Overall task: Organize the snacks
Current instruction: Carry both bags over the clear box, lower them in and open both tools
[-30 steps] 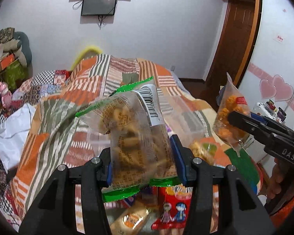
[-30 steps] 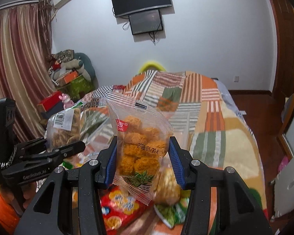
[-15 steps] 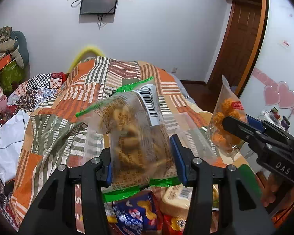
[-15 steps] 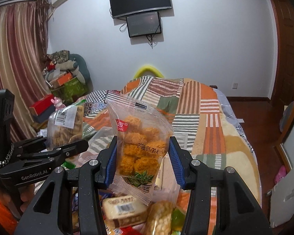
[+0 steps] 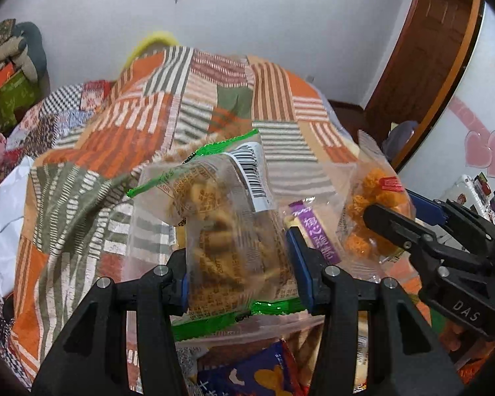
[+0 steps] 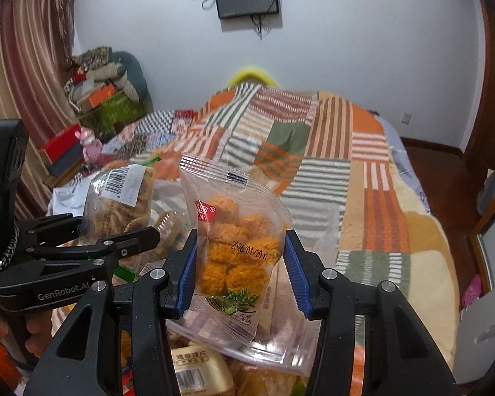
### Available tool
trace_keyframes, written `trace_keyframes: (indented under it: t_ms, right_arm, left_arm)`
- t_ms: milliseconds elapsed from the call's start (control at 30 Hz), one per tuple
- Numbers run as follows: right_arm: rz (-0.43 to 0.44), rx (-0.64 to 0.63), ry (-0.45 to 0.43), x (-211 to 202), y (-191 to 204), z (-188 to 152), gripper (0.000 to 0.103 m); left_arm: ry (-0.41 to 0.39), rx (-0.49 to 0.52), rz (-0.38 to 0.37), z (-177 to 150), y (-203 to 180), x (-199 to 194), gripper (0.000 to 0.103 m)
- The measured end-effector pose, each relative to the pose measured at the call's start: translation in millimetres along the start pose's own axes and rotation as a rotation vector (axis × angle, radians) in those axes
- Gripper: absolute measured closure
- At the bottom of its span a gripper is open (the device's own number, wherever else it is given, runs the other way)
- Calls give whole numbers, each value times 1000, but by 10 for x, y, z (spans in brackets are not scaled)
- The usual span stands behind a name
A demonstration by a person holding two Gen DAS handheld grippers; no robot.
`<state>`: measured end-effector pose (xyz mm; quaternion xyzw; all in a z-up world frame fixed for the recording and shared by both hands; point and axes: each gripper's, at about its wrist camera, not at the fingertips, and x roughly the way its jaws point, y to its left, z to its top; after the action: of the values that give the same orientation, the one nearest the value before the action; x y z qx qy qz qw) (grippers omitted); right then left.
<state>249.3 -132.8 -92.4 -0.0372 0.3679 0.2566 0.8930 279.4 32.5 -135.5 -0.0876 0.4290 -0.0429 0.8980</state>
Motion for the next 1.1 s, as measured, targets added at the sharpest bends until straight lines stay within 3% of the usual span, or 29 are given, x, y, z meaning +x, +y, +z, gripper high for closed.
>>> trace_keyframes:
  t_ms: [233,467,733,1100]
  right_arm:
    - [-13,-53,98,206,64,-51,57]
    - [1,-45,136,238,33,-75,54]
    - [-1,-35,68,-74,28,-15,52]
    - [-38,-44,-47,-612,71,-118,39]
  left_arm:
    - [65,-4,-10,-26,5,197,54]
    - [61,13,-21,-54,-40,109,54]
    - [3,22,-20,-96,-45,-248,53]
    - [-91,29,24,-280,42,-823,31]
